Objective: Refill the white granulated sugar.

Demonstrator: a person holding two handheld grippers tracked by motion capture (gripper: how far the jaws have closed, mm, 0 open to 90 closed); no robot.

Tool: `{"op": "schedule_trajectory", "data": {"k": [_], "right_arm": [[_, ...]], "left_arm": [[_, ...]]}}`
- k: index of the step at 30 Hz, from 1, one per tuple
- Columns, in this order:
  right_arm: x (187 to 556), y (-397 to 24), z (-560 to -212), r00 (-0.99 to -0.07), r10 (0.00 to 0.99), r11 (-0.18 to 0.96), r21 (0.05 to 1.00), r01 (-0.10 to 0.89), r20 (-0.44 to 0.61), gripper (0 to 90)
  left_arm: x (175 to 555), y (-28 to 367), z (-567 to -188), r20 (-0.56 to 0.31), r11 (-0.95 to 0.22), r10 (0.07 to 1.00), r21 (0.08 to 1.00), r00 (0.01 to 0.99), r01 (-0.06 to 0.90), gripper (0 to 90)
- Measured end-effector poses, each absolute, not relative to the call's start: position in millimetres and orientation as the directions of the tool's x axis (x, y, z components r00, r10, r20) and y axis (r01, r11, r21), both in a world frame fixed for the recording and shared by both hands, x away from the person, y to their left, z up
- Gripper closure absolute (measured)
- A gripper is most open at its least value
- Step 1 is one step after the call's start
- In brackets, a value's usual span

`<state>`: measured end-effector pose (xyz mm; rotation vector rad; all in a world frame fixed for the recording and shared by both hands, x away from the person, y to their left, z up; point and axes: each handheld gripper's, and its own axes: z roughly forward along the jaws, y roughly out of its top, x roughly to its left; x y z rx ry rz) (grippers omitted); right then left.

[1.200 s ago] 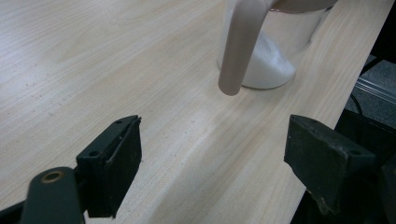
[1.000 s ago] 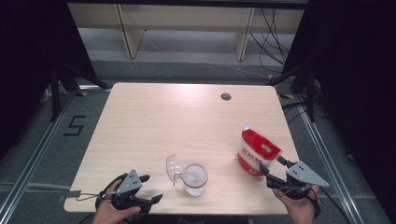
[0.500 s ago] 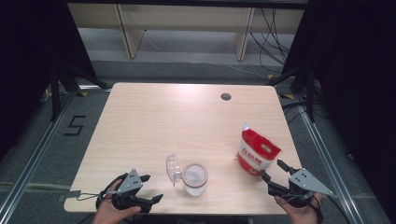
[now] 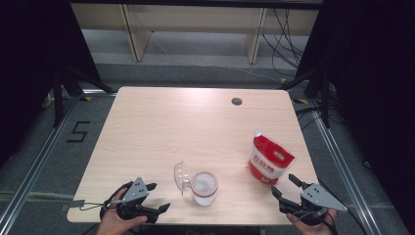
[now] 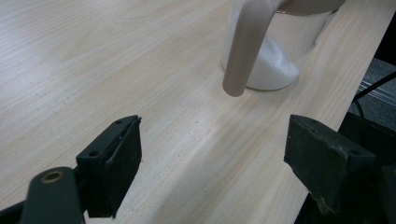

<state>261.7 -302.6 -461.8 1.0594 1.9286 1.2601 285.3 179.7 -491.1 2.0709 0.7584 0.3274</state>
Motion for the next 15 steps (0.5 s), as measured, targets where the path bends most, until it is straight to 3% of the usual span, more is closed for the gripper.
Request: {"op": "schedule_trajectory", "data": {"k": [15], "right_arm": [[251.1,-299.4,-466.9,-0.523,0.851,0.253,0.910,0.329,-0.047,29.6]], "left_arm": [[284.7,177.1,-491.6,-0.079,-0.411,0.633,0.808,0.770,0.421,18.6]]}}
